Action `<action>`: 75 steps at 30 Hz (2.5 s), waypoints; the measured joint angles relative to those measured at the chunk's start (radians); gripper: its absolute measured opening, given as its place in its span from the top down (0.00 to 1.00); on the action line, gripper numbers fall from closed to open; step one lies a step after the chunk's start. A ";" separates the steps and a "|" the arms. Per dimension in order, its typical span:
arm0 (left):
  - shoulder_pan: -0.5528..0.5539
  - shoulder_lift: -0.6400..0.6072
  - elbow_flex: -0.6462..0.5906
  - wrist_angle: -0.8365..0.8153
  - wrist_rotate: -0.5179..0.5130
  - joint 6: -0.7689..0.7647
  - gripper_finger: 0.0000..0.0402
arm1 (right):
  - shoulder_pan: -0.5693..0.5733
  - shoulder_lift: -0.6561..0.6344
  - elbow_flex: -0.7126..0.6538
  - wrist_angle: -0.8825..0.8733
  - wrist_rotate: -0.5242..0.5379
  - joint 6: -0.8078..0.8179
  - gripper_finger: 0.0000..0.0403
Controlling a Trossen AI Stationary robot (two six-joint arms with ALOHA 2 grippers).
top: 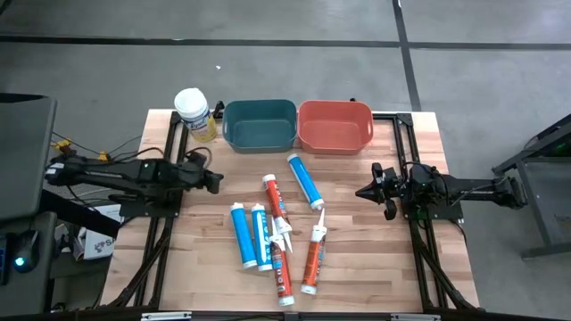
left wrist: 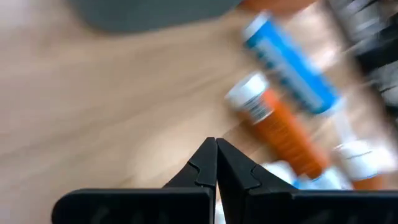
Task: Pick & place silicon tubes, Sealant and Lysol wipes
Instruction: Put the left blue sealant into the blue bin
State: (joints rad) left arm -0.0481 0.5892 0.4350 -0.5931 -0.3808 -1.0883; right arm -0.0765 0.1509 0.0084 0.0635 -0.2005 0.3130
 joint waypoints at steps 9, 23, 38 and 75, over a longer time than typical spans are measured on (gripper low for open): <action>-0.062 0.267 0.233 -0.300 0.004 -0.192 1.00 | 0.000 0.000 0.000 0.000 0.000 0.000 0.97; -0.119 0.407 0.278 -0.297 0.103 -0.407 1.00 | 0.000 0.000 0.000 0.000 0.000 0.000 0.97; -0.171 0.723 0.538 -0.237 0.256 -0.543 1.00 | 0.000 0.000 0.000 -0.002 0.000 0.000 0.97; -0.214 1.051 0.795 -0.428 0.367 -0.925 0.43 | 0.000 0.006 0.000 -0.002 0.000 0.000 0.97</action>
State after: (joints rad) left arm -0.2623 1.6399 1.2297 -1.0212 -0.0141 -2.0129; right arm -0.0765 0.1566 0.0082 0.0617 -0.2005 0.3130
